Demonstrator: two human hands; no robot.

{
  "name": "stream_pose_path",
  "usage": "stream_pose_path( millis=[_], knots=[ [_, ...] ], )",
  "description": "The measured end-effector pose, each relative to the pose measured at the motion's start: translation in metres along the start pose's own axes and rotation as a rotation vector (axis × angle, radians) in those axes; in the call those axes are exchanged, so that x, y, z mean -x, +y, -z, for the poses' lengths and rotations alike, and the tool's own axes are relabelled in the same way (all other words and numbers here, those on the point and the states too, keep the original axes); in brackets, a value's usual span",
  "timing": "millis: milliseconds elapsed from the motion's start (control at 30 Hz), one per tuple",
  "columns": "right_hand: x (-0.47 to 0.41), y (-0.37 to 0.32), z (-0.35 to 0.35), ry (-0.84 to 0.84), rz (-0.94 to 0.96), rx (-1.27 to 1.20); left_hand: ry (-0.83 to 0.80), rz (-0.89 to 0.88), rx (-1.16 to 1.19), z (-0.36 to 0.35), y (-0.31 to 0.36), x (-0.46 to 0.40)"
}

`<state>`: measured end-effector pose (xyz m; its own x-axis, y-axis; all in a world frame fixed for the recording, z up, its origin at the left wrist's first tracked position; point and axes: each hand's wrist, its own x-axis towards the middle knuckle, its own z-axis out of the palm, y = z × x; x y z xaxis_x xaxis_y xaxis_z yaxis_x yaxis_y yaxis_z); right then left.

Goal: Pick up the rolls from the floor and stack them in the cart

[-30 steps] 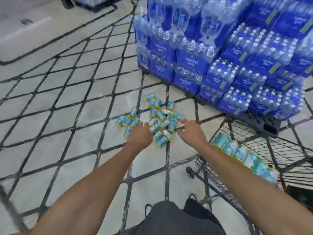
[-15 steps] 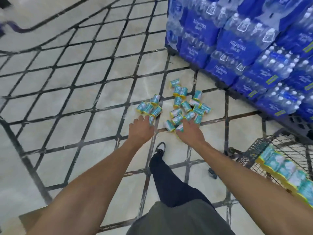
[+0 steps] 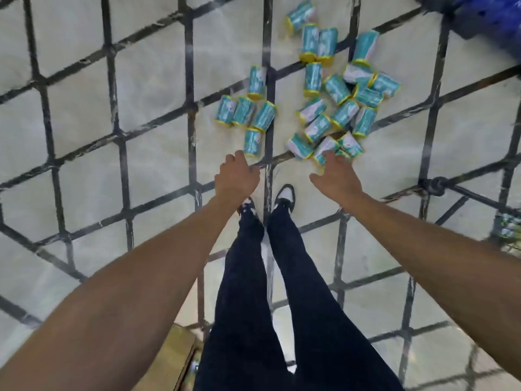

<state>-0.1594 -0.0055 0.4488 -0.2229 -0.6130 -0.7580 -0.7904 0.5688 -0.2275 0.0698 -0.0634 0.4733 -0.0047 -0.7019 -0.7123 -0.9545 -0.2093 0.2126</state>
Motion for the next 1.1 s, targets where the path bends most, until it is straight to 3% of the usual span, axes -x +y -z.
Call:
stream_pose_path(
  millis=[300, 500, 767, 933, 1100],
  knots=[
    [-0.254, 0.020, -0.149, -0.015, -0.078, 0.030, -0.090, 0.181, 0.105, -0.151, -0.055, -0.278],
    [-0.383, 0.042, -0.234, 0.058, -0.040, 0.102, -0.110, 0.246, 0.101, -0.238, -0.073, -0.409],
    [-0.439, 0.053, -0.279, 0.192, -0.127, 0.222, -0.006, 0.325, 0.227, -0.289, -0.084, -0.473],
    [-0.454, 0.058, -0.295, 0.228, -0.180, 0.056, 0.066, 0.274, 0.200, -0.299, -0.102, -0.480],
    [-0.440, 0.050, -0.282, 0.201, -0.201, -0.190, 0.008, 0.281, 0.305, -0.280, -0.098, -0.465]
  ],
)
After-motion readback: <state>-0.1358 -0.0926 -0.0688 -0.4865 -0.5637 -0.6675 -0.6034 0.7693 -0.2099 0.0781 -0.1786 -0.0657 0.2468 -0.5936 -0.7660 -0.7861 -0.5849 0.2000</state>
